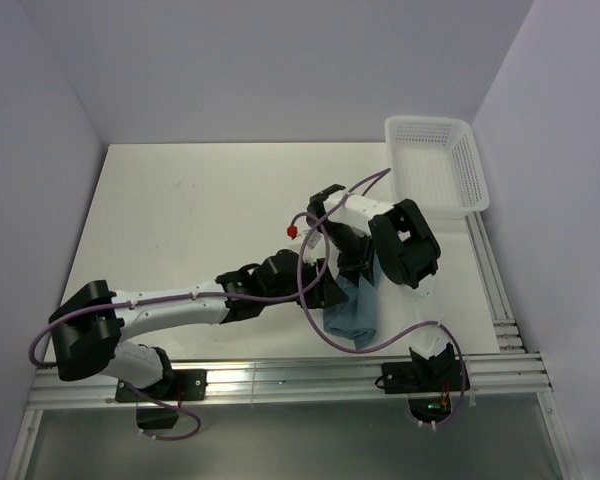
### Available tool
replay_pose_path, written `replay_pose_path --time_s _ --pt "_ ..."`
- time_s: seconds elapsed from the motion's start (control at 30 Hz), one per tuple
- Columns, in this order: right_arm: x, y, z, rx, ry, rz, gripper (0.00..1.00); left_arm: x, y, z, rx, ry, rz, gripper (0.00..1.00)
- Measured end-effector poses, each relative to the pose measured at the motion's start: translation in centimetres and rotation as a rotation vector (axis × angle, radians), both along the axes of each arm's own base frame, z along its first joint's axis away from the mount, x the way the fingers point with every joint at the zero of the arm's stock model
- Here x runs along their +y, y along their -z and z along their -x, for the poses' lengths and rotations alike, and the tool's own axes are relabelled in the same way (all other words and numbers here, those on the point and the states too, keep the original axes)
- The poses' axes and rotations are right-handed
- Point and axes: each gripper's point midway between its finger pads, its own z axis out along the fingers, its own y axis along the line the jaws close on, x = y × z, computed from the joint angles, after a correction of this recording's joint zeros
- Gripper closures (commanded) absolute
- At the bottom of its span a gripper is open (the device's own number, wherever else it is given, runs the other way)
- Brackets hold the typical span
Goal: Roll the t-shirts
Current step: Roll the tshirt
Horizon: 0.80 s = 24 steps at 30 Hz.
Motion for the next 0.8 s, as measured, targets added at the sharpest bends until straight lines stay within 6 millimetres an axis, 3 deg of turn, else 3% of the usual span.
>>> replay_pose_path --time_s 0.07,0.17,0.2,0.23,0.3,0.6,0.8 --pt "0.2 0.0 -0.2 -0.006 0.0 -0.011 0.57 -1.4 0.5 0.8 0.002 0.029 -0.007 0.38" --pt "0.3 0.0 -0.2 -0.006 -0.001 -0.016 0.57 -3.5 2.3 1.8 0.022 0.052 -0.035 0.35" --pt "0.3 0.0 -0.2 -0.005 -0.002 -0.017 0.57 -3.9 2.9 2.0 0.022 0.053 -0.049 0.16" --pt "0.3 0.0 -0.2 -0.005 -0.003 -0.017 0.57 -4.2 3.6 2.1 0.019 0.058 -0.064 0.06" --pt "0.3 0.0 -0.2 -0.003 -0.005 -0.018 0.57 -4.6 4.8 2.3 0.024 0.052 -0.09 0.0" --pt "0.1 0.0 -0.3 0.008 -0.02 -0.022 0.52 -6.0 4.7 1.3 -0.038 0.012 -0.112 0.0" --pt "0.2 0.0 -0.4 0.013 -0.029 -0.031 0.53 -6.4 5.6 2.0 -0.111 0.046 -0.207 0.01"
